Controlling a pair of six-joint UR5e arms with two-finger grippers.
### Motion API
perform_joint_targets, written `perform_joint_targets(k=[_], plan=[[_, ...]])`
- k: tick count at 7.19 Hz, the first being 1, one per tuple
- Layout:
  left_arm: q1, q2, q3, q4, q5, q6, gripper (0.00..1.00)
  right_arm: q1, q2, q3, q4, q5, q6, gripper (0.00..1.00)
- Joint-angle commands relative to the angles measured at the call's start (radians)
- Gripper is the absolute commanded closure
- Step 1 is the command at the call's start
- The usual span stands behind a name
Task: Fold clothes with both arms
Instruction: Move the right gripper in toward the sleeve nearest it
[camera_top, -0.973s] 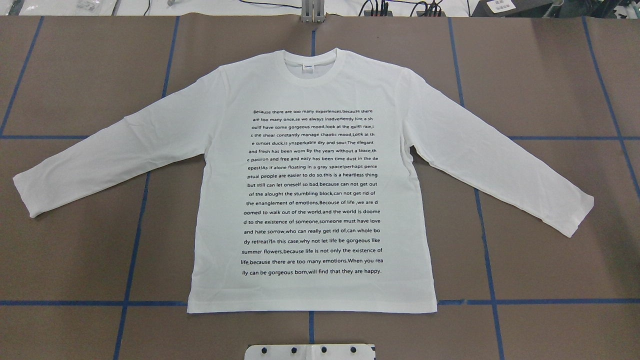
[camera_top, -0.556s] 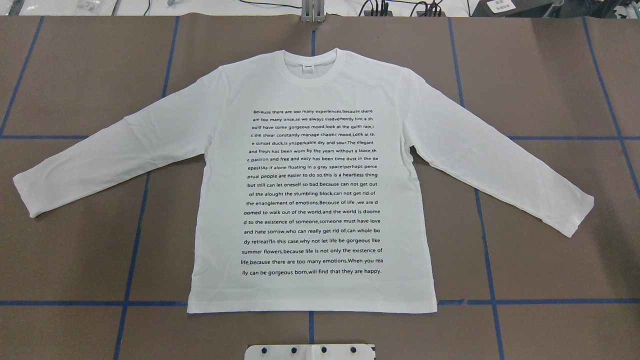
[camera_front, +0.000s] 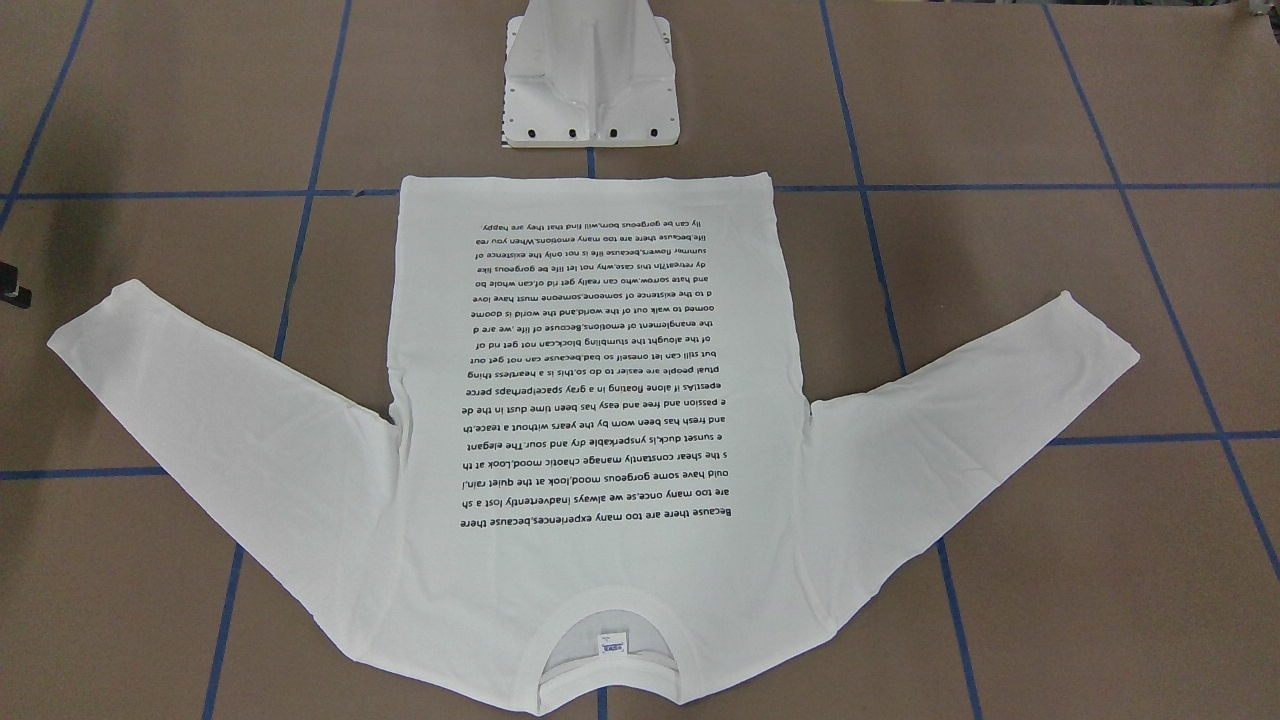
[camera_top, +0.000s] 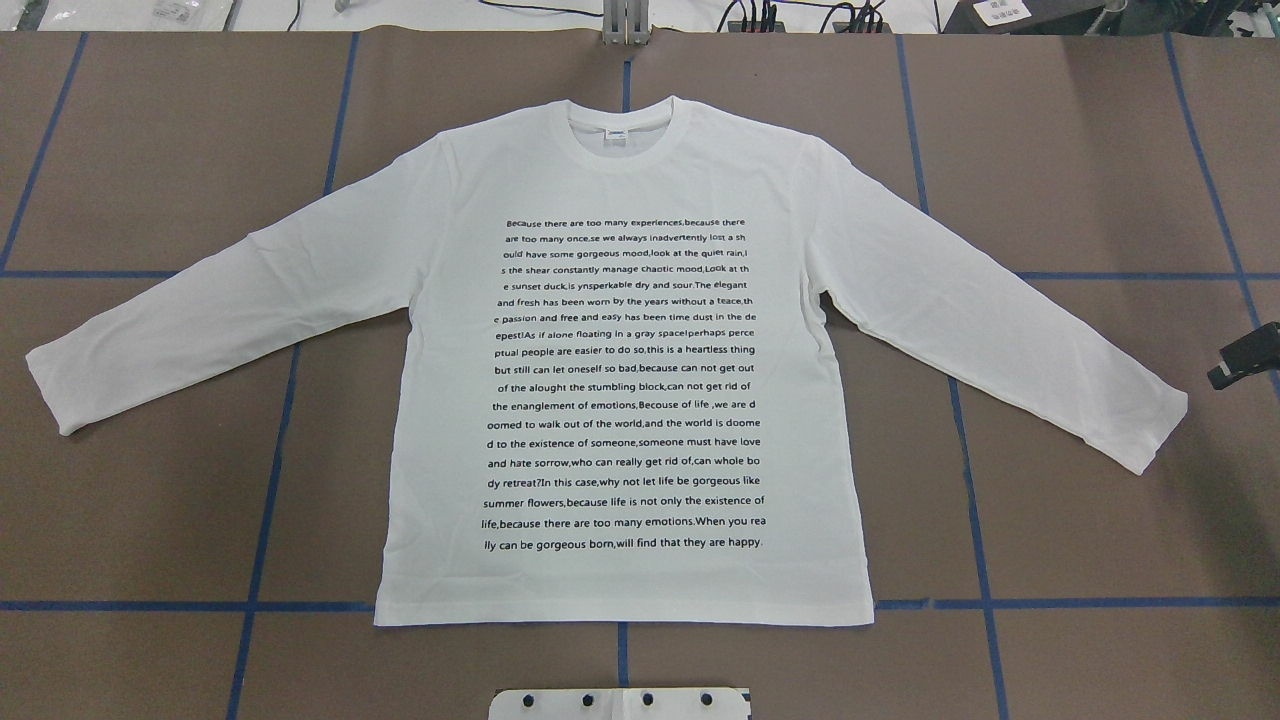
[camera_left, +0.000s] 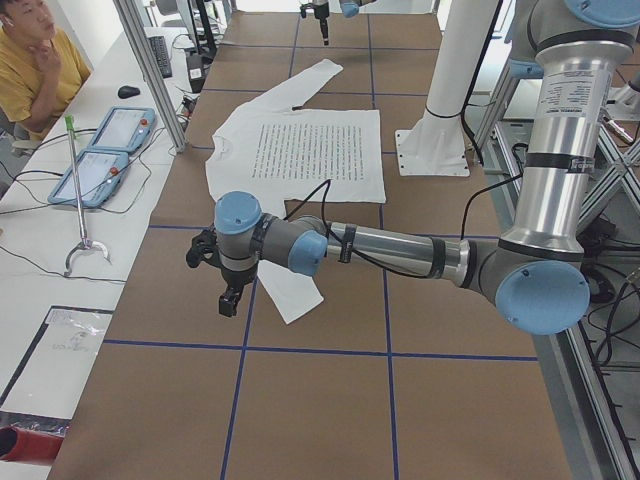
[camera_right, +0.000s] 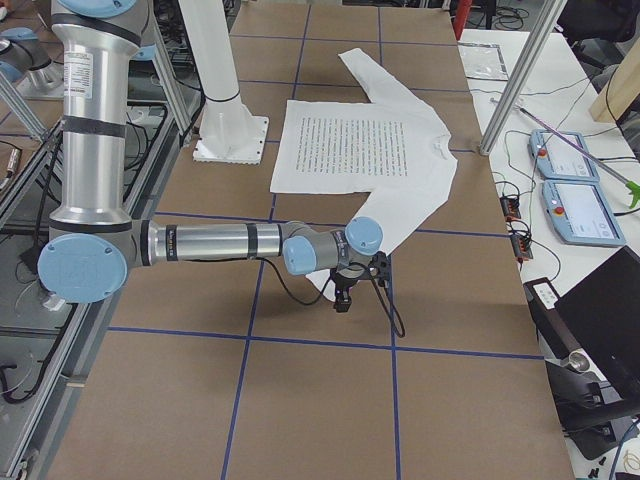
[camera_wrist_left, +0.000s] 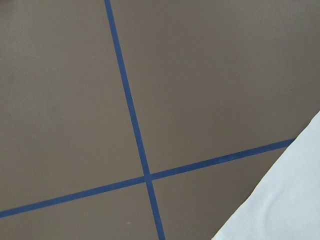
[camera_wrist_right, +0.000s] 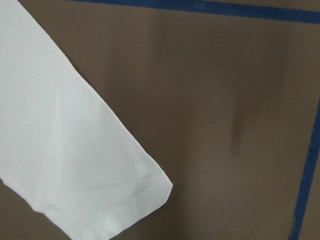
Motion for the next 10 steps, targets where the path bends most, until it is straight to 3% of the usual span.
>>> perform_joint_targets(k=[1, 3, 5, 10], plan=[[0.001, 0.005, 0.001, -0.035, -0.002, 0.004, 0.0, -0.055, -0.068, -0.08, 0.336, -0.017, 0.246, 0.04], [0.001, 0.005, 0.002, -0.063, -0.002, 0.003, 0.0, -0.08, -0.046, -0.105, 0.457, -0.022, 0.523, 0.07], [0.001, 0.008, -0.001, -0.063, -0.002, 0.003, 0.0, -0.106, -0.044, -0.126, 0.526, -0.086, 0.655, 0.08], [0.001, 0.009, 0.001, -0.065, -0.002, 0.007, 0.0, -0.154, -0.019, -0.165, 0.526, -0.114, 0.674, 0.08]])
